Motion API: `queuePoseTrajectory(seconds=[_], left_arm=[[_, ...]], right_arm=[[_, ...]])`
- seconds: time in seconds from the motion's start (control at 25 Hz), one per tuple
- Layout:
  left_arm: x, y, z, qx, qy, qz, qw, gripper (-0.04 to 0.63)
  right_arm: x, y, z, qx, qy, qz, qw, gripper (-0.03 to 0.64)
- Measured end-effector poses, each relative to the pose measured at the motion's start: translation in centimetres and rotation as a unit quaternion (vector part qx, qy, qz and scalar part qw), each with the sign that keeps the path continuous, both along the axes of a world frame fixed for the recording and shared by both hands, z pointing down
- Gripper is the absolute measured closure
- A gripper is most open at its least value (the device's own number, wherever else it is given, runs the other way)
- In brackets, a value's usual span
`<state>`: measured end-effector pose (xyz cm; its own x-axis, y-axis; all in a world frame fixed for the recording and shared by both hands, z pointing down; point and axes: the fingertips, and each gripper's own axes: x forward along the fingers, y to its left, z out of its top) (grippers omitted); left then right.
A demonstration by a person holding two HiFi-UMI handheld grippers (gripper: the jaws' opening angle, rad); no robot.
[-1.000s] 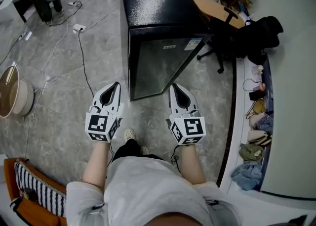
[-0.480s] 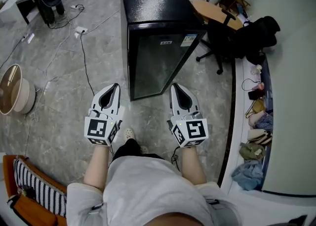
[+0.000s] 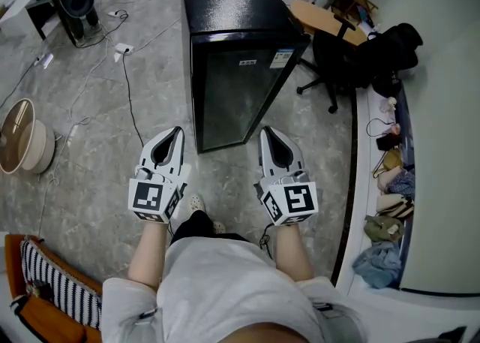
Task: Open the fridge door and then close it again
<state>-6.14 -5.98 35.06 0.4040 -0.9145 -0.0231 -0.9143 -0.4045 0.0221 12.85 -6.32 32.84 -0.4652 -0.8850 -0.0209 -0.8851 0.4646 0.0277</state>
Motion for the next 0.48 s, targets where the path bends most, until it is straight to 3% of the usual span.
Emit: queuePoseTrajectory(seconds=[0.48], left_arm=[[1.1, 0.8, -1.0, 0.008, 0.003, 0.0, 1.0, 0.58]], right_arm=[[1.2, 0.9, -0.5, 0.004, -0.008, 0.001, 1.0, 0.592]])
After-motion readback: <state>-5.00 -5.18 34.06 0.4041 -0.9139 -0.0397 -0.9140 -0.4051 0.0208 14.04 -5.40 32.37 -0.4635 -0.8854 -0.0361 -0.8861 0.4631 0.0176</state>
